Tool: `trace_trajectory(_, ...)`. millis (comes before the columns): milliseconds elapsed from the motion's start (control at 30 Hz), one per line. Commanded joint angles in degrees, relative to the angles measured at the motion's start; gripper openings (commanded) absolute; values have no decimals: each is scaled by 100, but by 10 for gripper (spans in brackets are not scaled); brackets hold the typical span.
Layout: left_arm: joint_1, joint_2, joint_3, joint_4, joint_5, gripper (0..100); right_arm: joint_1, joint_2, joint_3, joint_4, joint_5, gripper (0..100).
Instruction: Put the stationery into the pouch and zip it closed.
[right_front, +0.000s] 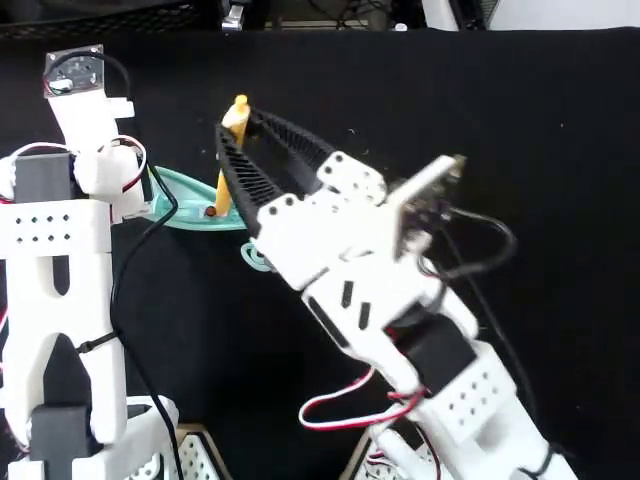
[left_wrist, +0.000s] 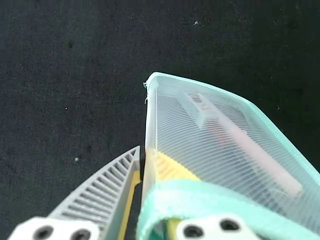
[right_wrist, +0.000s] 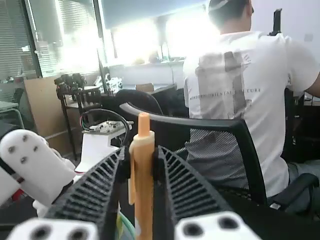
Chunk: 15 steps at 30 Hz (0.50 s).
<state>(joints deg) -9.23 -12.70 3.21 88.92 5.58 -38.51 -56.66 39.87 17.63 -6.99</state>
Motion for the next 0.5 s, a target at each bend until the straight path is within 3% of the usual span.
trace_trajectory(0,-13,53,418,158,-53,30,97,40,4,-132,-44,14)
trace_trajectory(467,-4,53,426,167,-229,30,44,-4,-136,-589,-44,14)
